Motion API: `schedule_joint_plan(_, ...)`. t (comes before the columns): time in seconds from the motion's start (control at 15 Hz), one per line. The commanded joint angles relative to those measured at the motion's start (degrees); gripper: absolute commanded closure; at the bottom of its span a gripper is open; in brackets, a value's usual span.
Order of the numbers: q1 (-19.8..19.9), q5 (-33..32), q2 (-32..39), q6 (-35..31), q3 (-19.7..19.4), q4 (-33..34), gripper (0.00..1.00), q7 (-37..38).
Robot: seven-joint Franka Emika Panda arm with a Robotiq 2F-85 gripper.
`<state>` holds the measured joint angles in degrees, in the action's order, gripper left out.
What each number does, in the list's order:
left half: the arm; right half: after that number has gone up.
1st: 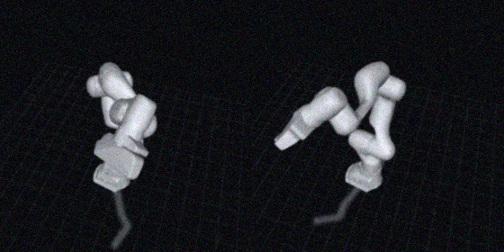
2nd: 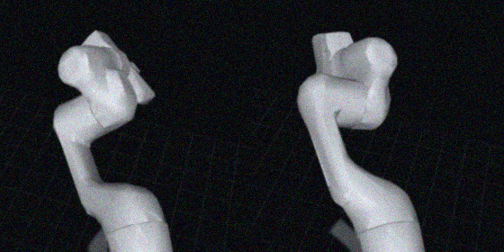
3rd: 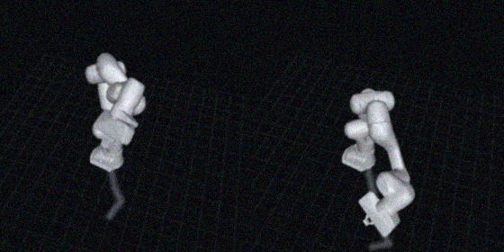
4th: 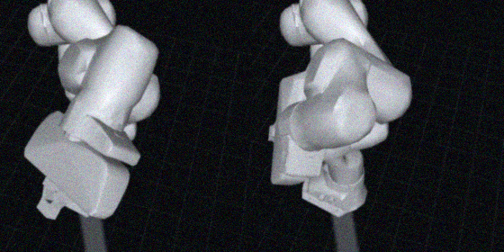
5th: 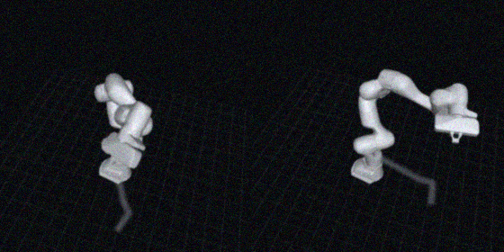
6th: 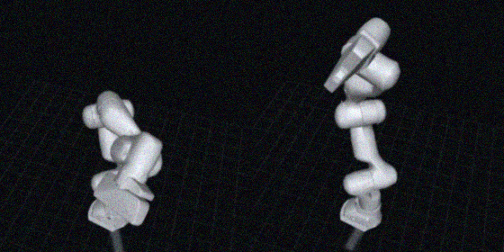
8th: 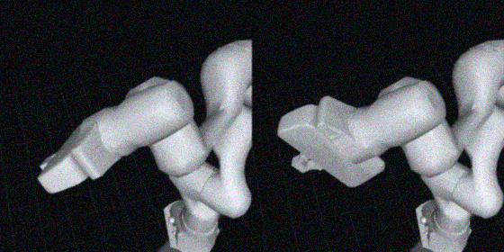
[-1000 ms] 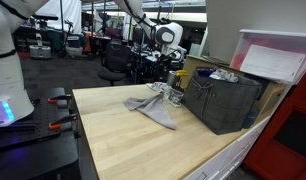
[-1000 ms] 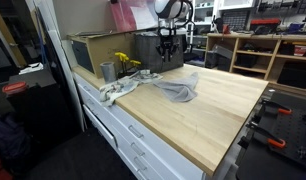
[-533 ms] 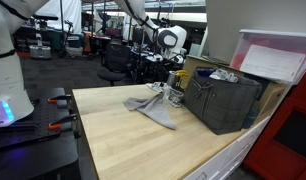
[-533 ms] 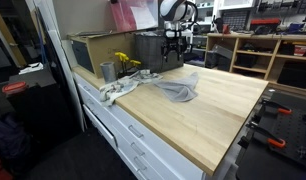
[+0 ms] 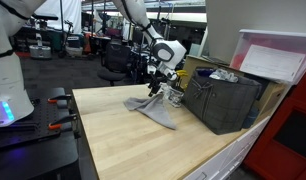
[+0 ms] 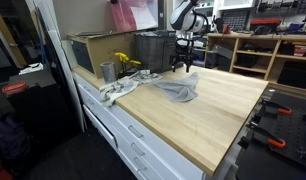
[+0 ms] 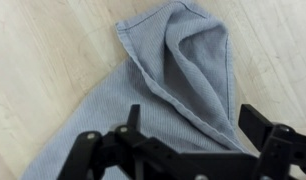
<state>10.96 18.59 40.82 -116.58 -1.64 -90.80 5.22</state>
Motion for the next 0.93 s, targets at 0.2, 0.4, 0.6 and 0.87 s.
schedule_joint_plan(0.2,3.9,6.1,-2.5,-0.1,2.0,-10.7,0.0,-10.0)
schedule_joint_plan(0.4,4.6,6.9,-2.2,-0.1,1.8,-13.2,0.0,-13.1)
schedule_joint_plan(0.6,5.0,7.5,-1.5,-0.6,2.0,-15.0,0.0,-15.6)
schedule_joint_plan(0.87,4.7,8.1,-0.9,-0.9,2.5,-16.2,0.0,-17.2)
